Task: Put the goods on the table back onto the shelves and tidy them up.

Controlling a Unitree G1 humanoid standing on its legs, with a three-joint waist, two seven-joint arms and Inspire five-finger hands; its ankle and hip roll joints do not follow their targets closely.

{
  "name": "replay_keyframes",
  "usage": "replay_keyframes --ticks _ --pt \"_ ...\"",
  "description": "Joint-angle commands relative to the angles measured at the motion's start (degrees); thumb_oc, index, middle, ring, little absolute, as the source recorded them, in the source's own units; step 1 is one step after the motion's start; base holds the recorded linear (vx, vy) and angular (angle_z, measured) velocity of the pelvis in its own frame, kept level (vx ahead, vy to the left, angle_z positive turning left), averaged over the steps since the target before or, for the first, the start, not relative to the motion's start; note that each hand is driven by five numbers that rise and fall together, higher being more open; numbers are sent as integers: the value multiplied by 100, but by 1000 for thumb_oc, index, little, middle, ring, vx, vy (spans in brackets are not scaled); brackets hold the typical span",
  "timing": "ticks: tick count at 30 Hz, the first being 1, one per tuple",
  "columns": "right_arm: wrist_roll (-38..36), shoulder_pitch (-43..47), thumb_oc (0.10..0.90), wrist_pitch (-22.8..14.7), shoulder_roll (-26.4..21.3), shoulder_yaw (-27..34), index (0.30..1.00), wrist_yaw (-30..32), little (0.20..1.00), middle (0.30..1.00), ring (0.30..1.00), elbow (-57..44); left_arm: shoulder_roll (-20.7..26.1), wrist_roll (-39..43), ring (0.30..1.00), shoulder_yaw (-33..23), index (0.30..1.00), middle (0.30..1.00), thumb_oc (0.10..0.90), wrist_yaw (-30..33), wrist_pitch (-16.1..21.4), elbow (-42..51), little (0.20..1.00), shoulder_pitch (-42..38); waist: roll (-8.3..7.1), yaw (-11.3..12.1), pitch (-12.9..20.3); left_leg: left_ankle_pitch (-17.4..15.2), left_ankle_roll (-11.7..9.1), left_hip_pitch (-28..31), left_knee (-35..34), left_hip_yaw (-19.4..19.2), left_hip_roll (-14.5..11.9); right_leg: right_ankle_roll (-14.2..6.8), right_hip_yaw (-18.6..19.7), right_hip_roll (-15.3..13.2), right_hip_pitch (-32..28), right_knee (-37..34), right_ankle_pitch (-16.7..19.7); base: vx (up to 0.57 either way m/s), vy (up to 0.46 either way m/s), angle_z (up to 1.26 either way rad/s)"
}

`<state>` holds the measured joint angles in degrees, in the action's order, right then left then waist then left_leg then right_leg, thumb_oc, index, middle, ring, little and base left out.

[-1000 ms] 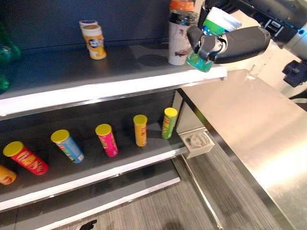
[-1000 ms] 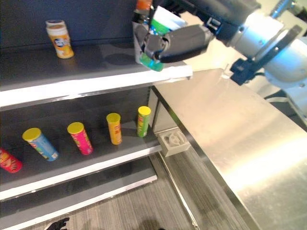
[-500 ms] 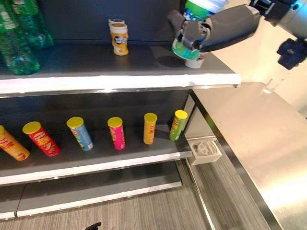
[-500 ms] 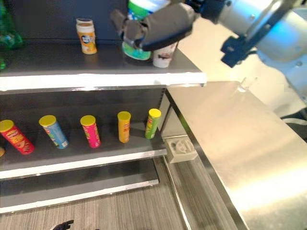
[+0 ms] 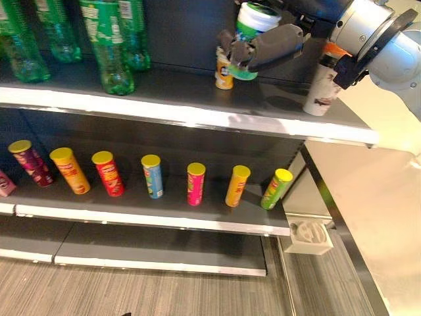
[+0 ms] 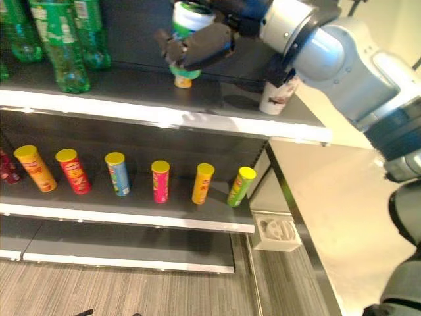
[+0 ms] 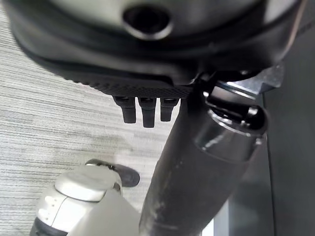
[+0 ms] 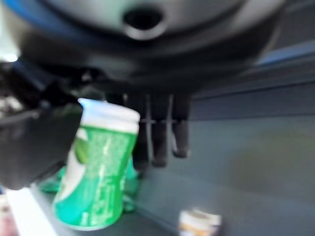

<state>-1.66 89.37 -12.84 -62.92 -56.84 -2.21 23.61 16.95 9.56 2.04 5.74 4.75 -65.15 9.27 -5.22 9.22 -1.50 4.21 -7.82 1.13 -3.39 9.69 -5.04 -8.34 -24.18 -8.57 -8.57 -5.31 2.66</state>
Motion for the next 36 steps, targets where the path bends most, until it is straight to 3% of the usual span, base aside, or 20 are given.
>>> replay_keyframes --ticks 1,14,36 --pt "152 401 400 301 -39 270 300 535 300 300 300 613 333 131 900 133 900 900 800 148 199 -41 900 -312 -202 181 220 -520 -111 -157 208 -329 178 -287 8 -150 71 359 -698 26 7 16" --pt "573 -224 400 471 446 632 300 512 300 300 300 1262 328 175 900 210 900 900 800 124 170 -24 900 -307 -174 480 156 -465 -62 -318 160 -130 287 -327 -243 -266 109 350 -637 15 12 12" --pt "542 -203 400 487 439 445 300 441 300 300 300 1275 370 235 900 292 900 900 800 121 166 -9 900 -354 -301 697 -27 -417 -64 -506 88 -5 320 -345 -370 -325 188 394 -619 2 3 5"
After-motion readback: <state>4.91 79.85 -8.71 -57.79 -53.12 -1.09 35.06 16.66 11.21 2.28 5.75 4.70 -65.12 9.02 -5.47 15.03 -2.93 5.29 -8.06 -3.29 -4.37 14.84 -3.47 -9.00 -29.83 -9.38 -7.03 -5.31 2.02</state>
